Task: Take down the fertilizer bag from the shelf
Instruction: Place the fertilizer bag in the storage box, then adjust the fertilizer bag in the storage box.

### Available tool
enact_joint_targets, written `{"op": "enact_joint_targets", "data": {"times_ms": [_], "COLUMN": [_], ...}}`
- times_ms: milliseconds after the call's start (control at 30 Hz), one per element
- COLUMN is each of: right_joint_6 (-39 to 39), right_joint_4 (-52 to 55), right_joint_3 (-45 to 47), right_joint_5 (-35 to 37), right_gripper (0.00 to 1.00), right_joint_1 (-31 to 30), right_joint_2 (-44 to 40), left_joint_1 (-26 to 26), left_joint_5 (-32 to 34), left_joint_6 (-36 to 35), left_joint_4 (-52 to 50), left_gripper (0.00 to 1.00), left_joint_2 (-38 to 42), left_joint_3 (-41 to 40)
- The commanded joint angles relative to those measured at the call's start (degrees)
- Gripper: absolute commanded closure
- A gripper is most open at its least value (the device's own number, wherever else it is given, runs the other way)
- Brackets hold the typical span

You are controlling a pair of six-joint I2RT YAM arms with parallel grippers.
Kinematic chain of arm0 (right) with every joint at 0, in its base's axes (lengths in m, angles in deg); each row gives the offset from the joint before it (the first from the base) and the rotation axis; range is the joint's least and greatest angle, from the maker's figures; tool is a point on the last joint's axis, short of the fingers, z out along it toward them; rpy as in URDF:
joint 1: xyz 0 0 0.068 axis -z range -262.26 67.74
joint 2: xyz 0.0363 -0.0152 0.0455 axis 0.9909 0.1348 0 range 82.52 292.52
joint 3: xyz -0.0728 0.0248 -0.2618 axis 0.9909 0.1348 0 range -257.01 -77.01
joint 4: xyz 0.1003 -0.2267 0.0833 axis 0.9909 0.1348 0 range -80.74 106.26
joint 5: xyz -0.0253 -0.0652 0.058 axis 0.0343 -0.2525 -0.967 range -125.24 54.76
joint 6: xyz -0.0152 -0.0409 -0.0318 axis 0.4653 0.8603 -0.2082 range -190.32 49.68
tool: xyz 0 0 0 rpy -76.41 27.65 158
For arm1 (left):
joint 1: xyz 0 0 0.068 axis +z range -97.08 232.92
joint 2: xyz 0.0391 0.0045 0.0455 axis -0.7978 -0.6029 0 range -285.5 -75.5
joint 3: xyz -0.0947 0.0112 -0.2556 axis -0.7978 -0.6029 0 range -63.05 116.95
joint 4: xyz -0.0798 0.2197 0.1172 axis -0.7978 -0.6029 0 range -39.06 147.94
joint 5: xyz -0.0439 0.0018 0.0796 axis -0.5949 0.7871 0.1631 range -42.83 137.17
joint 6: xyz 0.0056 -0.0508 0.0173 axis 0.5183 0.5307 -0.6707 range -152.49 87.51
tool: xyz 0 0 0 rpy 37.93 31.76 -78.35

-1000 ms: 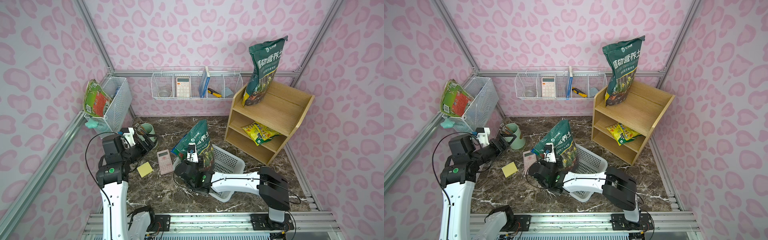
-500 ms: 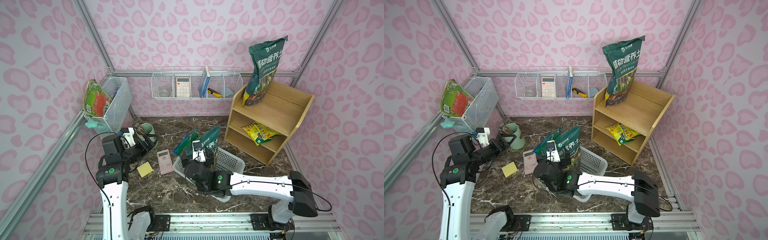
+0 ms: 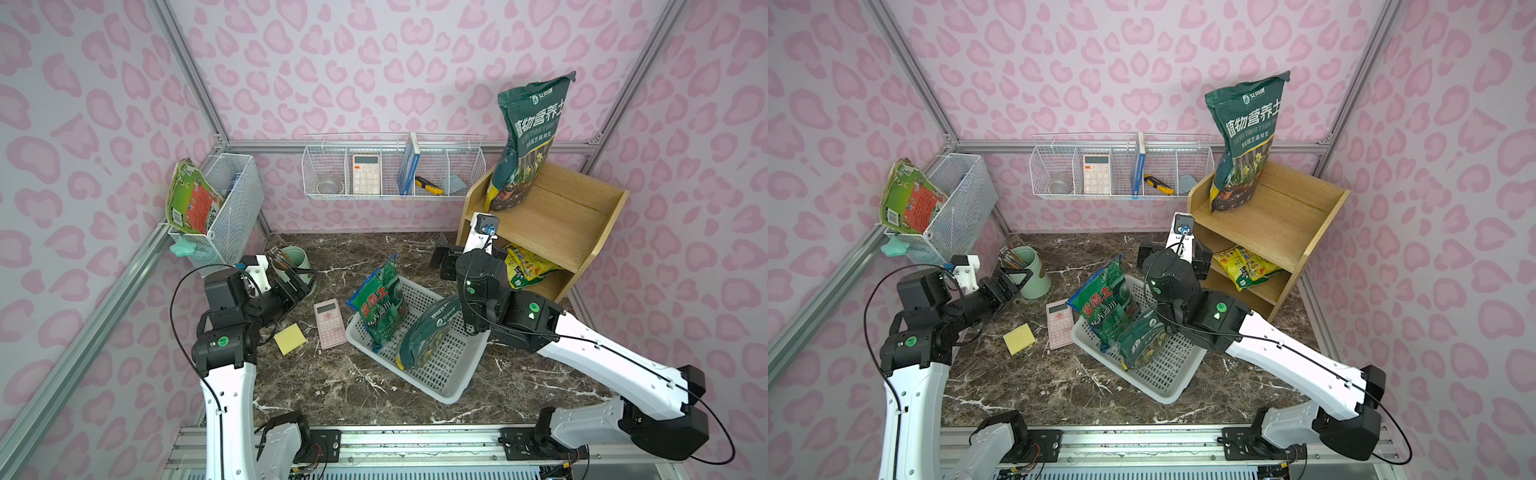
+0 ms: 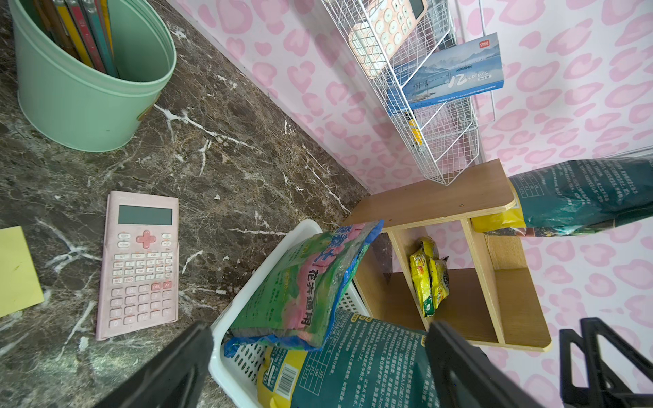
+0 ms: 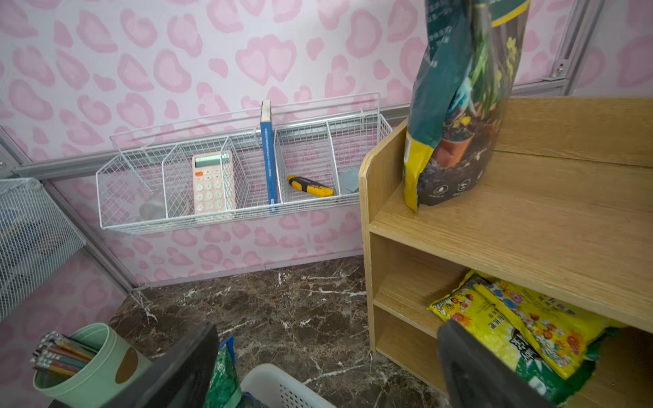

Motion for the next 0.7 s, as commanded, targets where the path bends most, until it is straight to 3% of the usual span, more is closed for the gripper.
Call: {"op": "enact_joint_targets", "data": {"times_ms": [0, 167, 367, 533, 667], "right_joint_6": [-7.8, -20.4, -21.9, -22.6, -22.9], "right_joint_4": [10.6, 21.3, 17.5, 17.5, 17.1], "right_joint_3": [1.6, 3.6, 10.1, 10.4, 10.1], "right_joint_5": [-4.9, -6.4, -16.6, -24.1, -24.8], "right_gripper": [0.01, 0.01, 0.01, 0.01, 0.01], "right_joint_1": [-0.7, -2.6, -1.6, -0.7, -0.4], "right_joint_2": [-0.9, -5.1, -13.3, -10.5, -7.6], "left_joint_1": [0.1, 0.1, 0.1, 0.1, 0.1], "left_joint_5": [0.2, 0.2, 0.2, 0.2, 0.3], "left_joint_6": [-1.2, -1.1, -1.1, -1.1, -1.2], "left_joint_4": [0.5, 0.5, 0.5, 0.5, 0.5], "left_gripper": [0.01, 0.01, 0.01, 0.01, 0.01], "left_joint_2": [0.1, -0.2, -0.2, -0.2, 0.0], "left_joint_3": [0.5, 0.5, 0.3, 0.1, -0.4]}}
